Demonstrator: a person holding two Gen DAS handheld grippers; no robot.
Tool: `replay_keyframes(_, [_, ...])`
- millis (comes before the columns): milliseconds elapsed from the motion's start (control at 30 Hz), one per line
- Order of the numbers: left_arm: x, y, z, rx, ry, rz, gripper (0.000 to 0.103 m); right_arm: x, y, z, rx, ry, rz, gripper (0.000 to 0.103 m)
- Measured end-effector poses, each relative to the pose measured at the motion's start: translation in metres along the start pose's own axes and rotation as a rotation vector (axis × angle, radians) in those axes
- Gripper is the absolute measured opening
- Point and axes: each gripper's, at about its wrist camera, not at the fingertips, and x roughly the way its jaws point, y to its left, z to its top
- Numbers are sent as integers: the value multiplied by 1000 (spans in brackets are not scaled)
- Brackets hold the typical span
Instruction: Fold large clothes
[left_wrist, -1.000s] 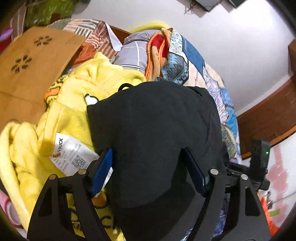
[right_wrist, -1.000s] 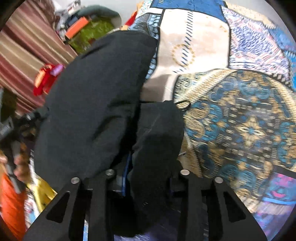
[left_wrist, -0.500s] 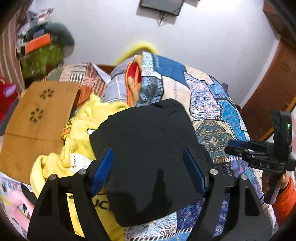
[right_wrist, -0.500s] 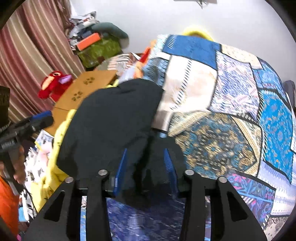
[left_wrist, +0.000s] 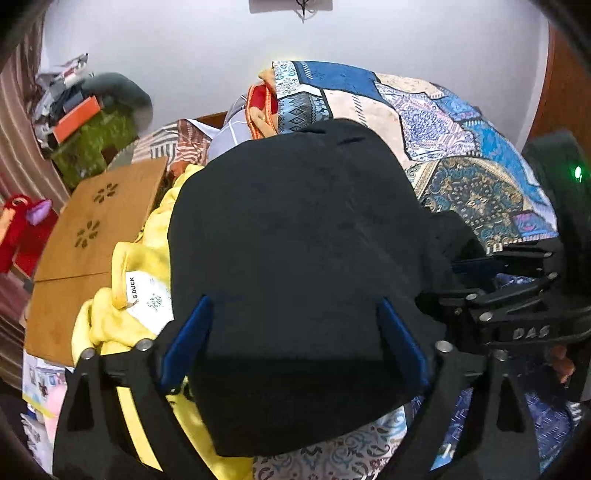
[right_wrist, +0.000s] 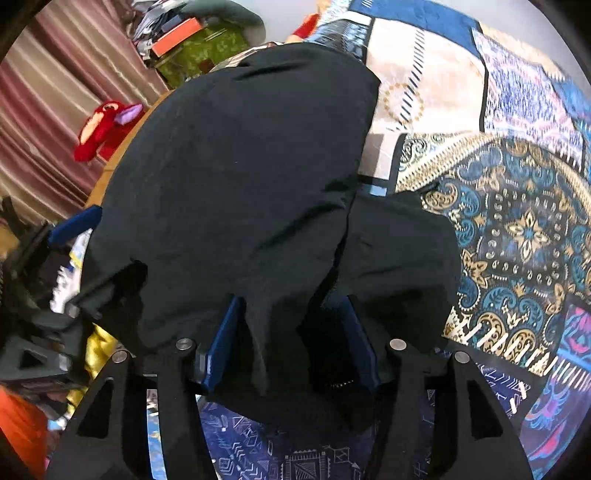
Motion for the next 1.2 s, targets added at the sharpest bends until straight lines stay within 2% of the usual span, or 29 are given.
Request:
replay_keyframes(67, [-1, -1, 2, -6, 6, 10, 92, -9, -1, -1, 6, -1, -15, 53])
replay_keyframes(133, [-5, 5, 6, -41, 28, -10, 92, -20, 2, -3, -14, -14, -39, 53])
replay_keyframes(233, [-22, 11, 7, -87, 41, -59, 82, -49, 11, -11, -51, -63, -60, 53])
replay_keyframes(267, [-25, 11, 7, -94, 40, -65, 82, -61, 13, -14, -54, -84, -56, 53])
replay_keyframes(467, [-96, 6, 10, -119, -65, -57, 82, -138, 27, -27, -62, -222, -12, 53])
replay_keyframes(600, [-155, 1, 11, -122, -151, -90, 82, -188, 53, -38, -81, -330, 1, 53])
replay_keyframes(800, [-246, -12, 6, -111, -295, -102, 82, -265, 91, -69, -143, -530, -6, 53])
replay_keyframes(1067, [-370, -38, -28, -117, -582, -47, 82, -342, 131, -125, -201, -801, -28, 53])
replay_keyframes(1200, [-409, -53, -52, -122, -684, 7, 82, -358, 147, -150, -226, -882, -44, 53])
